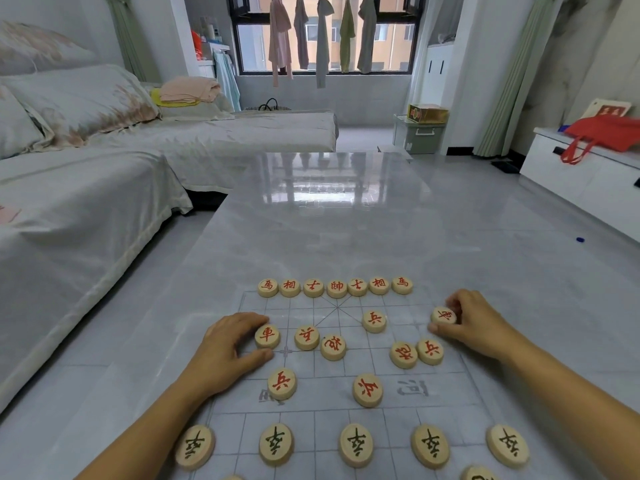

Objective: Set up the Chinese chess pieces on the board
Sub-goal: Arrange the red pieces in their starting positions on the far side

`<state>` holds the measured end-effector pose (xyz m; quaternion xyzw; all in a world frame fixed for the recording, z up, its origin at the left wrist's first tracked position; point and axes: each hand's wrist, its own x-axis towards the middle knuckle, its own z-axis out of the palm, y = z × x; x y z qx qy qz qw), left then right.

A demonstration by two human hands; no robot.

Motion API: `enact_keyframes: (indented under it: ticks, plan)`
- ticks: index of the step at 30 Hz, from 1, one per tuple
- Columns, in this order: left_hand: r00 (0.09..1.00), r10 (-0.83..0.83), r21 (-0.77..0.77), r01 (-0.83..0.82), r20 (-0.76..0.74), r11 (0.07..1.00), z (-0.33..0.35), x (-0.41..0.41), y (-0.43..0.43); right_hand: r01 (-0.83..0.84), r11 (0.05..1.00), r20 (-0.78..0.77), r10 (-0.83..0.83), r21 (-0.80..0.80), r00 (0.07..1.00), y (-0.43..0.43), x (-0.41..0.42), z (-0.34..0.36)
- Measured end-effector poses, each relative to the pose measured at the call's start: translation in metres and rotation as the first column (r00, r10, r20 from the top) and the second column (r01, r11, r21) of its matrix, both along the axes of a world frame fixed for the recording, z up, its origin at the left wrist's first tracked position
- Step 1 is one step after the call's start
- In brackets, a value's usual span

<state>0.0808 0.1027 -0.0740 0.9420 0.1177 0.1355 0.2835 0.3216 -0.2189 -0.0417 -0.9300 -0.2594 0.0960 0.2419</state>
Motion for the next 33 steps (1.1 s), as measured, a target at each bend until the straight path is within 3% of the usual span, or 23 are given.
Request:
enact_keyframes:
  ticks: [3, 12, 18, 25, 27, 30, 33]
  plan:
    - [1.000, 0.004, -0.005, -0.004, 0.029, 1.000, 0.000, 0.000, 0.001, 0.065, 0.998, 0.033, -0.065, 0.008, 0.997, 0.013, 0.005, -0.006]
    - [0.997, -0.015, -0.012, 0.016, 0.079, 1.000, 0.003, -0.002, 0.001, 0.094, 0.990, -0.062, -0.088, 0.108, 0.994, 0.035, 0.033, -0.003]
    - [0.997, -0.007, -0.022, 0.008, 0.079, 1.000, 0.004, -0.001, 0.001, 0.136, 0.985, 0.041, -0.141, 0.109, 0.989, 0.038, 0.032, -0.010]
    - [0.999, 0.016, 0.047, -0.018, 0.047, 0.999, 0.004, 0.000, -0.003, 0.145, 0.971, 0.052, -0.157, 0.190, 0.986, 0.037, 0.036, -0.015]
    - [0.996, 0.082, 0.093, -0.085, 0.040, 0.992, 0.003, 0.002, -0.004, 0.159, 0.965, 0.073, -0.178, 0.210, 0.981, 0.037, 0.036, -0.018]
    - [0.952, 0.307, 0.183, -0.304, 0.008, 0.935, 0.007, 0.011, 0.007, 0.153, 0.966, 0.112, -0.179, 0.207, 0.977, 0.037, 0.037, -0.022]
    - [0.877, 0.468, 0.151, -0.452, -0.103, 0.879, 0.018, 0.026, 0.032, 0.154, 0.967, 0.127, -0.182, 0.202, 0.975, 0.038, 0.037, -0.022]
